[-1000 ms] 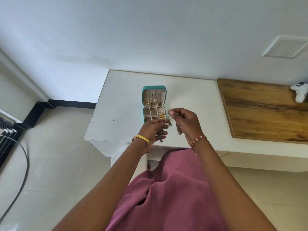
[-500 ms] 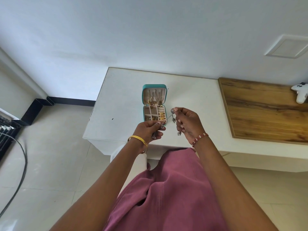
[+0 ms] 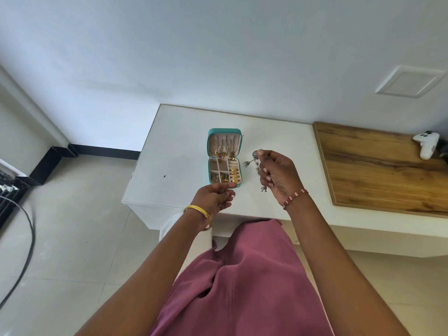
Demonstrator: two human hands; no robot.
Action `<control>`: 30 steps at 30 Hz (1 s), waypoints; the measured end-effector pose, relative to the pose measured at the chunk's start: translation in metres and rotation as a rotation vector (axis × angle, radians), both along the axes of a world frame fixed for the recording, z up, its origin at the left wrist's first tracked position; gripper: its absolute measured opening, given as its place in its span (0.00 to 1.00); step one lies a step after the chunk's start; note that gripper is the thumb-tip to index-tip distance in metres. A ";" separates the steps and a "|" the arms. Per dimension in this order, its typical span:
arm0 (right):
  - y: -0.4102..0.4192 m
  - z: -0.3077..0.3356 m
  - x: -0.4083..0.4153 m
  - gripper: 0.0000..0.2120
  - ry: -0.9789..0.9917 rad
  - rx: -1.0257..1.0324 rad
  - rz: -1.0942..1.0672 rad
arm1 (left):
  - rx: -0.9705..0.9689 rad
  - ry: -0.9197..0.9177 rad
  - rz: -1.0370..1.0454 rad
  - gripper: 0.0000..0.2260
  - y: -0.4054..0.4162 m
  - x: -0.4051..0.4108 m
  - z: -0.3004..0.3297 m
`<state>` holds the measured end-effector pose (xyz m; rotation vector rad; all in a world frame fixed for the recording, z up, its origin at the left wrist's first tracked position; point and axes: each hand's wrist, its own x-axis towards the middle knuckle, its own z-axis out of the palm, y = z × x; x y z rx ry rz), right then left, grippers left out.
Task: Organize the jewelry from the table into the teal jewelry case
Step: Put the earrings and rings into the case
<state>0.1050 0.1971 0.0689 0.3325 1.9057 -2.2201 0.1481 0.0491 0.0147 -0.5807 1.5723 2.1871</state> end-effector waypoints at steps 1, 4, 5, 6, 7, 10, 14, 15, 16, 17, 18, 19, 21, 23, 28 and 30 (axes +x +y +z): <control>0.001 0.002 0.000 0.06 0.002 -0.002 -0.008 | -0.001 -0.003 0.003 0.15 0.000 0.000 0.001; 0.003 0.006 0.000 0.06 0.007 0.003 -0.020 | 0.018 -0.033 0.021 0.15 -0.002 0.000 0.003; 0.004 0.006 0.000 0.06 0.006 0.003 -0.021 | 0.035 -0.047 0.030 0.15 -0.003 0.000 0.005; 0.004 0.006 0.000 0.06 0.003 0.006 -0.019 | 0.047 -0.060 0.044 0.15 -0.003 -0.001 0.006; 0.004 0.006 0.000 0.06 -0.003 0.010 -0.015 | 0.051 -0.070 0.064 0.15 -0.002 -0.002 0.008; 0.005 0.004 0.001 0.08 -0.028 0.031 0.013 | 0.002 -0.055 0.082 0.14 -0.001 -0.005 0.013; 0.005 0.002 0.004 0.08 -0.026 0.095 0.098 | -0.221 0.071 0.000 0.12 0.005 -0.010 0.018; 0.004 0.002 0.005 0.07 -0.015 0.126 0.124 | -0.279 0.116 -0.022 0.13 0.007 -0.011 0.019; 0.003 0.002 0.006 0.07 -0.002 0.159 0.148 | -0.324 0.163 -0.038 0.13 0.009 -0.013 0.022; 0.003 0.002 0.006 0.07 0.012 0.194 0.168 | -0.353 0.204 -0.041 0.12 0.011 -0.014 0.024; 0.002 0.002 0.007 0.07 0.028 0.235 0.185 | -0.367 0.235 -0.032 0.11 0.012 -0.015 0.027; 0.001 0.002 0.007 0.07 0.049 0.282 0.199 | -0.367 0.254 -0.015 0.10 0.013 -0.016 0.028; 0.000 0.000 0.007 0.07 0.095 0.380 0.213 | -0.353 0.266 0.004 0.08 0.015 -0.018 0.029; -0.001 -0.001 0.008 0.08 0.145 0.446 0.209 | -0.318 0.249 0.008 0.08 0.015 -0.020 0.029; -0.003 -0.003 0.007 0.09 0.243 0.548 0.221 | -0.224 0.161 0.019 0.11 0.014 -0.022 0.023; -0.003 -0.004 0.006 0.09 0.239 0.553 0.227 | -0.199 0.160 0.016 0.11 0.015 -0.022 0.020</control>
